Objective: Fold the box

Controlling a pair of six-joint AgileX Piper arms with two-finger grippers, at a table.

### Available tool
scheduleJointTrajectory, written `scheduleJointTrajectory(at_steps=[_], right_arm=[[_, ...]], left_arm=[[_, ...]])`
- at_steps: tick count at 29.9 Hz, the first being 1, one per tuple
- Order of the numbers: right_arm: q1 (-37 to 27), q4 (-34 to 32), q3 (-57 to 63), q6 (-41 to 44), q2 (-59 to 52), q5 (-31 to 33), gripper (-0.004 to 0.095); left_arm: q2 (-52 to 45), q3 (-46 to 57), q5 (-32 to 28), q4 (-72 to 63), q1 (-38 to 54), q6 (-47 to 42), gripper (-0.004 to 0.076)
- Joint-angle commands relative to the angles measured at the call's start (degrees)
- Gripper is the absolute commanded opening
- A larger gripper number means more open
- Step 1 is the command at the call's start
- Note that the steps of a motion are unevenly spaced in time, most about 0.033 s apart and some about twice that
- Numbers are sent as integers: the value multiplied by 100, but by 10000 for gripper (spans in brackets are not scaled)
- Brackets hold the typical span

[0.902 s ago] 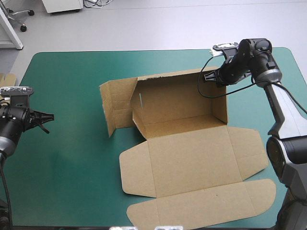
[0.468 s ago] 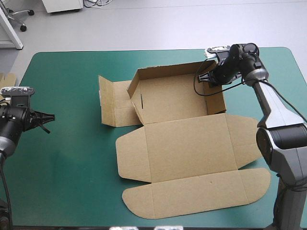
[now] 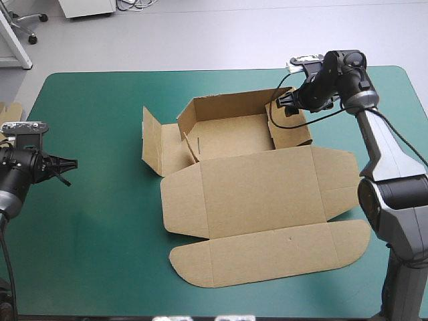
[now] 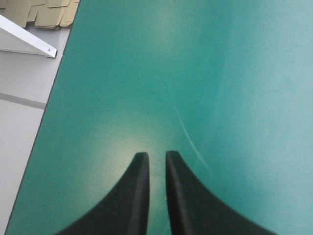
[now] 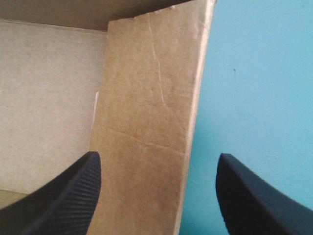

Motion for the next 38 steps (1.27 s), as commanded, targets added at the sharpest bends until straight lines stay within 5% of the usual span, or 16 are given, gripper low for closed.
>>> scheduleJointTrajectory(at_steps=[1,9,22,33,38], right_arm=[[-9,-35,-225,-3,-711,50,625],[139,-359,-119,-52,-1663,50,610],[1210,-2036,1792,883,-2714,-231,589],[726,-2017,1781,830,-1672,-1053,677],[450,-1405,1537,936,-1137,-1428,669]], left_arm=[[-223,-143,-173,37,-6,-27,85],[-332,-121,-144,-83,-6,-10,85],[-332,-121,-319,-204,-6,-10,84],[-332,-121,-434,-273,-6,-2,84],[-332,-121,-438,-285,-6,-2,84]])
